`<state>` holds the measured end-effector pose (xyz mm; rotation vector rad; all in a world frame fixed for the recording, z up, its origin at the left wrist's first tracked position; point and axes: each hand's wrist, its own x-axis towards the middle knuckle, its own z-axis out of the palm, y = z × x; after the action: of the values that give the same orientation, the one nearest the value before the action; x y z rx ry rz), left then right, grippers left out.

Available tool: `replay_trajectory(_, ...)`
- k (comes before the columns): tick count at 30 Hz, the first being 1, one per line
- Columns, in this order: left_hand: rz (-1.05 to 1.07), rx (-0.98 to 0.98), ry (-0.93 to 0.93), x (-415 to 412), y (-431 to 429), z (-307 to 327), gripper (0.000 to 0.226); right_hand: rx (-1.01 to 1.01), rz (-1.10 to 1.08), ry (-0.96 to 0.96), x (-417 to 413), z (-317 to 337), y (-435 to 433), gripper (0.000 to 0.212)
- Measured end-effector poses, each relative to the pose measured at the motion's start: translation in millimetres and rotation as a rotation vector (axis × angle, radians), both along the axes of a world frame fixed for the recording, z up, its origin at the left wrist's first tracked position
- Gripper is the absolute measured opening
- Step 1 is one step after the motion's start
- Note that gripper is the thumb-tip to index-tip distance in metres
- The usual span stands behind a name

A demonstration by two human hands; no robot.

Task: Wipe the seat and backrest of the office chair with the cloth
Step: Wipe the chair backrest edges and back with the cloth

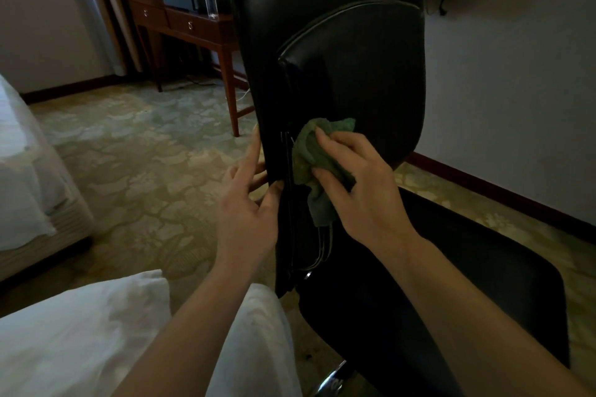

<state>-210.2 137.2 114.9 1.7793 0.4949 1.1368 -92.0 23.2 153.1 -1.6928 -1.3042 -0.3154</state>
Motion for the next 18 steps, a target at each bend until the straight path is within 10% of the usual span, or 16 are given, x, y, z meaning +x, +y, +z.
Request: replay_trajectory(18,0.029,0.012,0.015,0.4,-3.5,-1.2,0.075,0.049,-0.078,-0.157,10.4,3.3,-7.9,0.042)
